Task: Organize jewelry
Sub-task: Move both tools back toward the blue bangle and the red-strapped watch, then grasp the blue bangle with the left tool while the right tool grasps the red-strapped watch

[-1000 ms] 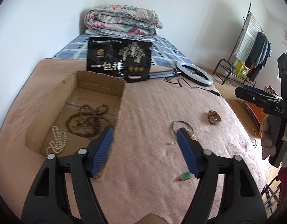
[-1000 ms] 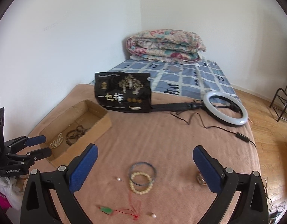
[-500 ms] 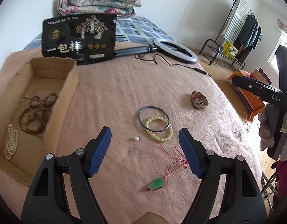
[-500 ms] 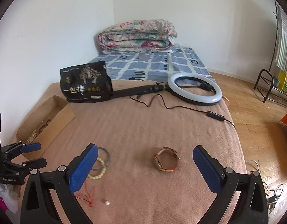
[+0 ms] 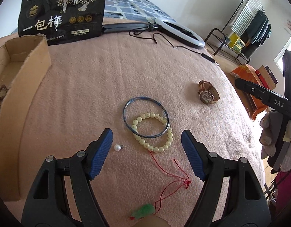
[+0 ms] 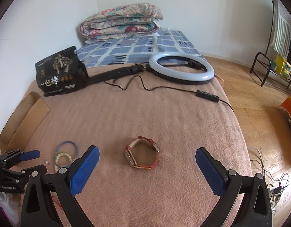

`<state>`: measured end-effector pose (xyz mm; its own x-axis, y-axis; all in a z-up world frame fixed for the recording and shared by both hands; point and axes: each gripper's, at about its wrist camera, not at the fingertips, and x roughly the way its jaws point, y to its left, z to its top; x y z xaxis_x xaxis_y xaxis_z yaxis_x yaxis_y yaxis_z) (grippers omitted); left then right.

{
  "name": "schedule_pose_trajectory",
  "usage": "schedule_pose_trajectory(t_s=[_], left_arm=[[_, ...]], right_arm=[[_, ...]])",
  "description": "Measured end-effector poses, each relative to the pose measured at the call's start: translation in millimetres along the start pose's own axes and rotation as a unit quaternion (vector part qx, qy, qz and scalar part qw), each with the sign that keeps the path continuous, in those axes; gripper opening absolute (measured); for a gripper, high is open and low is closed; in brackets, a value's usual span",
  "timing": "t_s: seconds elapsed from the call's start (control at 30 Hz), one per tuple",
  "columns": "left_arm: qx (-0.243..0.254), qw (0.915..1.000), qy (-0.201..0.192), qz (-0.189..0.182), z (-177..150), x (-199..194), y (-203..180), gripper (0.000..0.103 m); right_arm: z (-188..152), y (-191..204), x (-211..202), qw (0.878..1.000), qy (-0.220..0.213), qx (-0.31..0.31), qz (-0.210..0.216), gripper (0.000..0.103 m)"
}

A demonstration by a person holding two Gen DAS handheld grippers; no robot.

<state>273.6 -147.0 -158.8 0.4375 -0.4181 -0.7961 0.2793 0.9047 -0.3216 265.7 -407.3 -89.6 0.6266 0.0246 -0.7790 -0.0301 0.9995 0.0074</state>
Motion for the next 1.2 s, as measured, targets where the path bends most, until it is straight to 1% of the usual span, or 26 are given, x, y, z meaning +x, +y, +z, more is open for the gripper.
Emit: schedule_pose_trajectory(t_s=[0.1,0.3,0.4,0.5,0.7,1.0,1.1,1.2], left_arm=[[0.004,1.0,0.006,0.002,4,10,-5,0.077],[0.02,0.9996,0.02,0.009,10,29,-18,0.077],[0.032,0.999,0.018,0.026,12,36,-22,0.083],[0.038,0.9983,0.017,0.041,14,41,-23,0.083],[0.034,0.9968,0.021,0.07,16,47,-16,0.083],[0.061,0.9942,0.024,0.086,14,54,-22,0.083],[0.067,0.994,0.019,0.085,13,56,-23,0.083],[0.068,0.9942,0.015,0.082,13,55,-21,0.081]], right_arm=[[-2,-7,10,1.0,0.008,0.009,-0.002,0.103],[-4,-13,26,1.0,0.017,0.008,-0.009,0.103],[-4,-14,34,1.0,0.022,0.007,-0.008,0.103],[-3,-14,39,1.0,0.025,0.004,-0.004,0.103],[-5,-13,46,1.0,0.029,0.005,0.003,0.103],[-7,-10,55,0.999,0.041,0.005,0.011,0.103],[-9,-5,61,0.998,0.055,0.0,0.02,0.103],[-11,0,69,0.998,0.065,-0.01,0.018,0.103]])
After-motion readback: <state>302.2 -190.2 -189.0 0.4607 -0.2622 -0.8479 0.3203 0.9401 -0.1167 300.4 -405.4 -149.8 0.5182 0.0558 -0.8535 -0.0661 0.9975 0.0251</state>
